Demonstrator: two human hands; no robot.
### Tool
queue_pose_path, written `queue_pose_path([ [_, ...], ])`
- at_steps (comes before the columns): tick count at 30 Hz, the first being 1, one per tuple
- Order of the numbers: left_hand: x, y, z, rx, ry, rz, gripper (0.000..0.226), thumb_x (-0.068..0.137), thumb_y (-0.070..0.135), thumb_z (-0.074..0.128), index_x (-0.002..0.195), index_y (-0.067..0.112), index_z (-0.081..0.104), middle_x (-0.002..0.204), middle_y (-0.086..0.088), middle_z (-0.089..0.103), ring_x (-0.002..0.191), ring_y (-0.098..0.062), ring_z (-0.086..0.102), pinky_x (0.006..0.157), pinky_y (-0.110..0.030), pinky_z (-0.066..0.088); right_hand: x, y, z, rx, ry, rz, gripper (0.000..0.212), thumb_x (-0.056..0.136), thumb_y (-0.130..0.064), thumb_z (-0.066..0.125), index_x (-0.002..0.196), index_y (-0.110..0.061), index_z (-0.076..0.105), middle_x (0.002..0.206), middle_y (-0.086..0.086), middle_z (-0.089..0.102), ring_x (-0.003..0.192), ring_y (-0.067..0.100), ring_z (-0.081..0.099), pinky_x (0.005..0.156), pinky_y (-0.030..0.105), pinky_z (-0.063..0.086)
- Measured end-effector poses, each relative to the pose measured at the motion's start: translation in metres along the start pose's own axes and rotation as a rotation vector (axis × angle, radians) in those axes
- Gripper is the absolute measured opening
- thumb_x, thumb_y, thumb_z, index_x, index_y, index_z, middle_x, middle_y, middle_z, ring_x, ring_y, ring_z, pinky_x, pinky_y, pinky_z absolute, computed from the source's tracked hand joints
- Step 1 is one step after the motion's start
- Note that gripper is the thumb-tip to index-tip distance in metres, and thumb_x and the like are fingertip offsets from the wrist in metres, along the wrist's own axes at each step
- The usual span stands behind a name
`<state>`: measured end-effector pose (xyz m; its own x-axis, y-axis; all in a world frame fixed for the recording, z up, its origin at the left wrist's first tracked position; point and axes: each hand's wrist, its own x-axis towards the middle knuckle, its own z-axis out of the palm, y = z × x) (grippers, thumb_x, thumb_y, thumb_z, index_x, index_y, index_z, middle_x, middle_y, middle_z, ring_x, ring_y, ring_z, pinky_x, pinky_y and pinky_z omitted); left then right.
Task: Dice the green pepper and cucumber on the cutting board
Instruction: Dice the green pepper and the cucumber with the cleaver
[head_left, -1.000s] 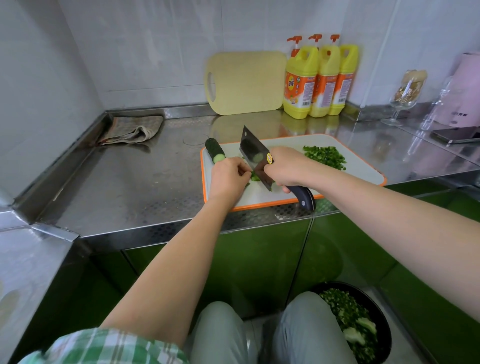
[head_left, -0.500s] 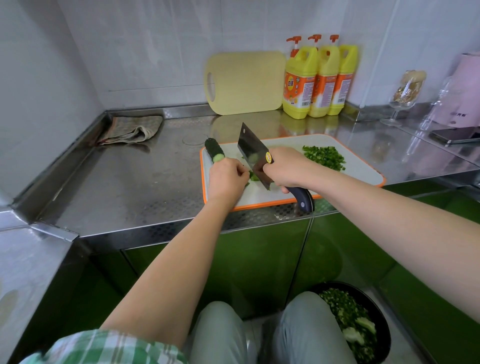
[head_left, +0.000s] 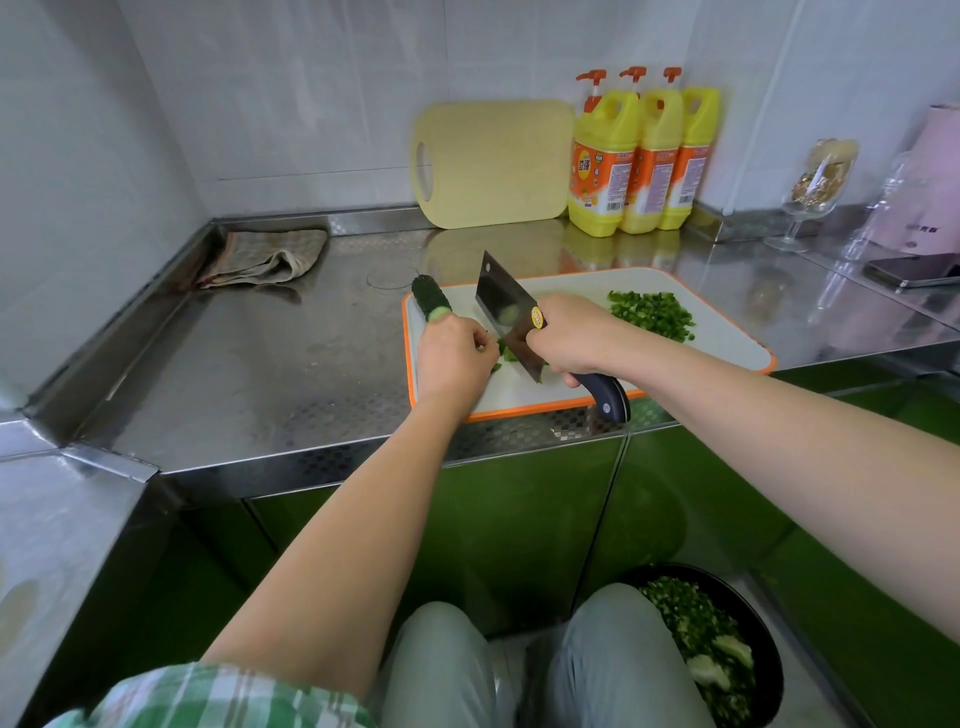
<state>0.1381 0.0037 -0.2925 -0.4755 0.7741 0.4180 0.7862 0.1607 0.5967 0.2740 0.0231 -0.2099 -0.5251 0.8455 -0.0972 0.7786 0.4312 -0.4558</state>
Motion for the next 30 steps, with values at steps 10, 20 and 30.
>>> queue_pose_path([
  [10, 0.002, 0.0, -0.001, -0.029, -0.025, -0.037, 0.02, 0.084, 0.01, 0.064, 0.067, 0.002, 0.071, 0.071, -0.012, 0.068, 0.069, -0.026, 0.062, 0.056, -0.03, 0.045, 0.009, -0.006, 0.002, -0.05, -0.034, 0.008, 0.009, 0.089, -0.002, 0.04, 0.087, 0.0, 0.049, 0.069, 0.019, 0.057, 0.054, 0.029, 0.055, 0.053, 0.025, 0.042],
  [20, 0.005, -0.001, -0.001, -0.048, -0.035, -0.046, 0.008, 0.08, 0.013, 0.069, 0.087, 0.01, 0.069, 0.088, -0.005, 0.065, 0.08, -0.02, 0.06, 0.072, -0.031, 0.051, 0.018, 0.0, 0.006, 0.01, -0.027, 0.011, 0.015, 0.09, -0.003, 0.039, 0.076, -0.006, 0.041, 0.063, 0.017, 0.05, 0.043, 0.025, 0.049, 0.045, 0.022, 0.039],
  [30, 0.004, -0.001, -0.001, -0.043, -0.033, -0.028, 0.008, 0.082, 0.01, 0.068, 0.081, 0.011, 0.076, 0.081, -0.004, 0.07, 0.072, -0.018, 0.061, 0.063, -0.026, 0.045, 0.019, -0.004, 0.003, -0.012, -0.076, 0.021, 0.01, 0.088, 0.002, 0.038, 0.086, 0.0, 0.048, 0.064, 0.018, 0.053, 0.043, 0.024, 0.047, 0.049, 0.022, 0.041],
])
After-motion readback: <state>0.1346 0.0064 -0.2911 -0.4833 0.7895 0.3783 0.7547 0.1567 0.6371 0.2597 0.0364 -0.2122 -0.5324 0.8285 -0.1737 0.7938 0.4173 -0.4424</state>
